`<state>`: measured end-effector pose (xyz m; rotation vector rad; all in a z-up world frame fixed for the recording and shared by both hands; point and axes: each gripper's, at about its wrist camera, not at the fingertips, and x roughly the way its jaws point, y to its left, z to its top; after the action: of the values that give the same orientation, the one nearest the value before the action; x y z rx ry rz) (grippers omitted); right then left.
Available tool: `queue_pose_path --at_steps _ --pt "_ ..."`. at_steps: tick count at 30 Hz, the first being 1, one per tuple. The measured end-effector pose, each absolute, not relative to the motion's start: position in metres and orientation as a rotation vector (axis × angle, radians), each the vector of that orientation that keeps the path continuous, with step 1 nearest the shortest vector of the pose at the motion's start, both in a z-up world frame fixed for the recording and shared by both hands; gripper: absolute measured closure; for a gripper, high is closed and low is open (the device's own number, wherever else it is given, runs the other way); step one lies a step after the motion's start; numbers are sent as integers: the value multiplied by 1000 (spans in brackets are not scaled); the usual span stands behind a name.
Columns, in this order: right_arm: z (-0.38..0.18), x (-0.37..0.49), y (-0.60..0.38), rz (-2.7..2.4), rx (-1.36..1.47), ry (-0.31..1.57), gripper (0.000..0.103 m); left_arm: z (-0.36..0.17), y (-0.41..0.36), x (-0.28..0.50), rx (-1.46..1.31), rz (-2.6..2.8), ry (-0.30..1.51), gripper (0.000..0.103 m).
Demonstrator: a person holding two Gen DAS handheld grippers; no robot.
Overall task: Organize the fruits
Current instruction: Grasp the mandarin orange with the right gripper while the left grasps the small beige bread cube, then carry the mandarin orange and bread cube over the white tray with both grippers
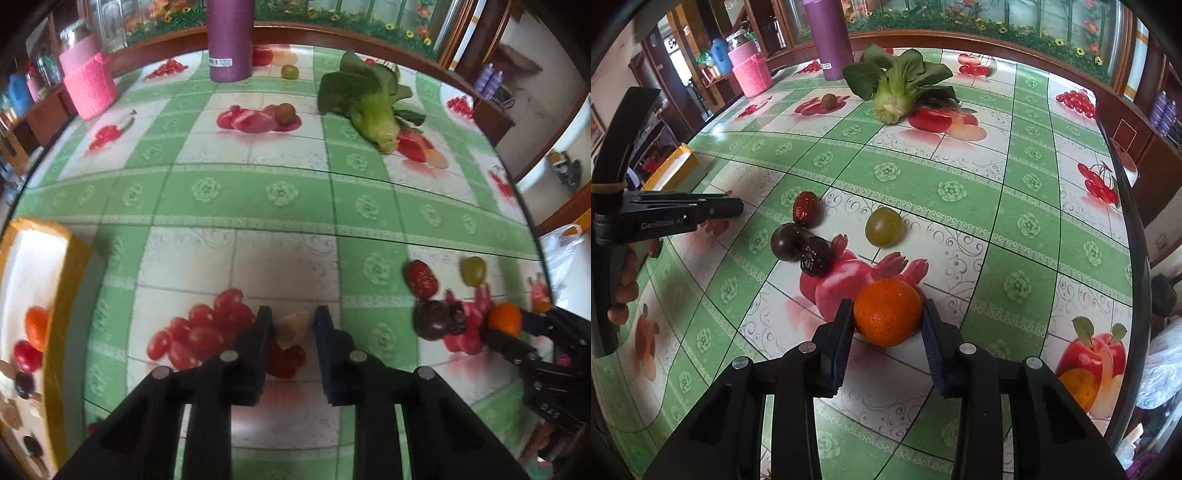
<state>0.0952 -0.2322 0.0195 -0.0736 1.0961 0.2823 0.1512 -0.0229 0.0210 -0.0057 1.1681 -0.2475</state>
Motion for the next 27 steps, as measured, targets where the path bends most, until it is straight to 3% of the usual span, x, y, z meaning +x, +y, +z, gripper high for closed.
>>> queue_pose_path --at_steps 27 --pt "67 38 -157 338 -210 1030 68 66 64 28 -119 -350 1071 77"
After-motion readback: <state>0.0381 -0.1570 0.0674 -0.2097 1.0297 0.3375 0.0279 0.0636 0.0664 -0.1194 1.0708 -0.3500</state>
